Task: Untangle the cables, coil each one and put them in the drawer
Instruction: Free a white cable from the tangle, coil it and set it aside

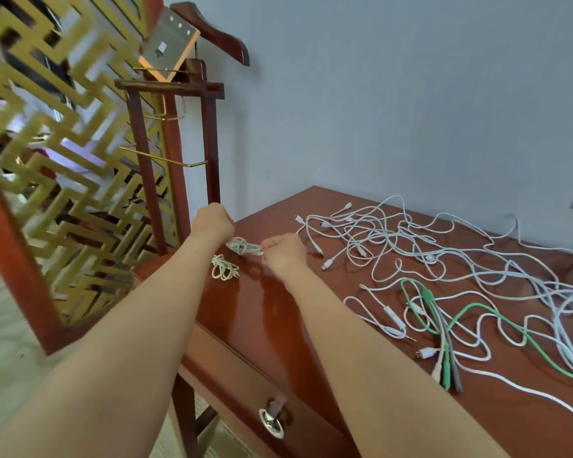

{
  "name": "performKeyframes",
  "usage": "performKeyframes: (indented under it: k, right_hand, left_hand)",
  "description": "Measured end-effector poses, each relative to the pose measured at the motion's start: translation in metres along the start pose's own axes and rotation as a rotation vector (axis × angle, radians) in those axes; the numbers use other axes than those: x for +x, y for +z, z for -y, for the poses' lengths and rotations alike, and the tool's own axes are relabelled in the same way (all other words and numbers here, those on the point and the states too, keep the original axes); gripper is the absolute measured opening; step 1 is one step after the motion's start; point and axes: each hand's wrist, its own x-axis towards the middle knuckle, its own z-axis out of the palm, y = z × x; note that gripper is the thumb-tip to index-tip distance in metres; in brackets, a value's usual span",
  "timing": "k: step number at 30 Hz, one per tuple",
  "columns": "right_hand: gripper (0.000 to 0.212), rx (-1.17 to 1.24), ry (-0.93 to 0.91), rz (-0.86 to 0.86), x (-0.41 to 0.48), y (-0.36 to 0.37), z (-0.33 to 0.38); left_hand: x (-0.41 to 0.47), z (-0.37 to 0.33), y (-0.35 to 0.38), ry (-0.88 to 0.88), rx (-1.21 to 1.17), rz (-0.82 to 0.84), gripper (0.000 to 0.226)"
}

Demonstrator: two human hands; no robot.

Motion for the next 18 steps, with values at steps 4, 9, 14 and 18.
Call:
performKeyframes:
  k: [4, 9, 14, 18]
  right_hand:
    - [0.032, -0.059, -0.024, 0.029, -0.004, 0.003, -0.009]
    - [0.036, -0.166, -0.124, 0.086, -0.008, 0.002, -0.01]
    - [0.037, -0.216, -0.125, 0.152, -0.004, -0.007, -0.004]
    - [0.034, -0.272, -0.139, 0.156, 0.002, -0.036, 0.0]
  left_hand:
    - [-0.001, 0.0, 0.004, 0.046, 0.073, 0.041, 0.027]
    - [0.002, -0.002, 0.004, 0.088, 0.187, 0.052, 0.022]
    - [-0.003, -0.015, -0.001, 0.131, 0.317, 0.054, 0.025]
    - [-0.009, -0.038, -0.004, 0.202, 0.347, 0.085, 0.027]
